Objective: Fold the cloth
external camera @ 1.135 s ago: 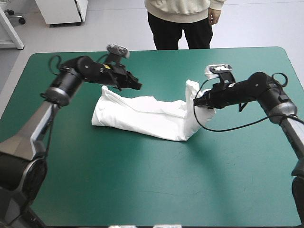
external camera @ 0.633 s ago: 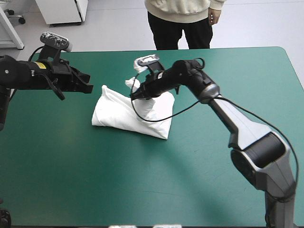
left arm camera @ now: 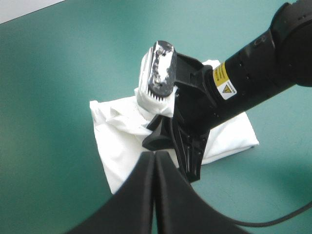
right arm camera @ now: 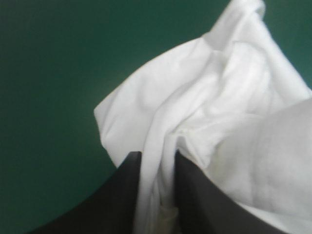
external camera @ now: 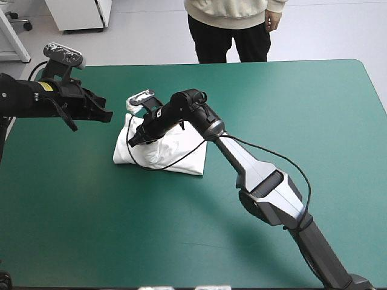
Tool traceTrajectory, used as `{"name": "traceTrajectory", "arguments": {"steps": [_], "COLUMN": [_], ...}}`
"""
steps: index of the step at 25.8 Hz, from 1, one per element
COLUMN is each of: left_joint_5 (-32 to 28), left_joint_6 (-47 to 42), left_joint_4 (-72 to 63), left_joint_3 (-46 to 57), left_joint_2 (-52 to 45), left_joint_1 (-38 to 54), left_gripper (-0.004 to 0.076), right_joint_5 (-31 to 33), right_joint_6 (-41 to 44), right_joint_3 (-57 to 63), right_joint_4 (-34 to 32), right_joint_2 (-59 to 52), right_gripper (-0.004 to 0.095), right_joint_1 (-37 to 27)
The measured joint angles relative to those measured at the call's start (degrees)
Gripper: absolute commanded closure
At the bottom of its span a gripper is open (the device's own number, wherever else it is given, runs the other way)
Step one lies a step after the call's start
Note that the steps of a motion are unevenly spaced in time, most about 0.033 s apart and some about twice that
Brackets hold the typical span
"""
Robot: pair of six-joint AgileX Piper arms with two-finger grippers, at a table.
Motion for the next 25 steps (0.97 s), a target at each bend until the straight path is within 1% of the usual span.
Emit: {"name": "traceTrajectory", "arguments": {"steps": [1, 3, 4, 7, 9, 16, 20, 25], "left_joint_5": [0.0, 0.0, 0.0, 0.11, 0.11, 0.06, -0.23, -0.67], "left_joint_6": [0.0, -0.1, -0.12, -0.32, -0.79, -1.02, -1.02, -1.02], "left_joint_4": [0.0, 0.0, 0.0, 1.57, 2.17, 3.06, 3.05, 2.81], "left_joint_3": [0.0, 0.0, 0.0, 0.0, 0.0, 0.0, 0.0, 0.0], "left_joint_2": [0.06, 0.06, 0.06, 0.06, 0.06, 0.06, 0.06, 0.06], "left_joint_1": [0.0, 0.0, 0.0, 0.0, 0.04, 0.04, 0.04, 0.04], "left_gripper": [0.0733, 0.0733, 0.0733, 0.0733, 0.0733, 0.0733, 0.0733, 0.0733], "right_joint_5": [-0.13, -0.56, -0.49, 4.34, 5.26, 5.26, 5.26, 5.05], "right_joint_6": [-1.36, -1.79, -1.37, 2.75, 4.46, 5.63, 4.88, 2.07], "right_joint_3": [-0.02, -0.06, -0.24, -2.66, -2.84, -2.0, 5.44, 24.04], "right_joint_4": [1.22, 1.88, 1.16, -6.31, -7.86, -6.98, -6.41, -5.39], "right_joint_2": [0.0, 0.01, 0.01, -0.65, -2.45, -14.62, -23.35, -31.24], "right_gripper": [0.0291, 0.031, 0.0339, 0.0382, 0.0409, 0.042, 0.0422, 0.0422], "right_joint_1": [0.47, 0.84, 0.84, 0.32, -0.58, -5.46, -8.38, -12.09]}}
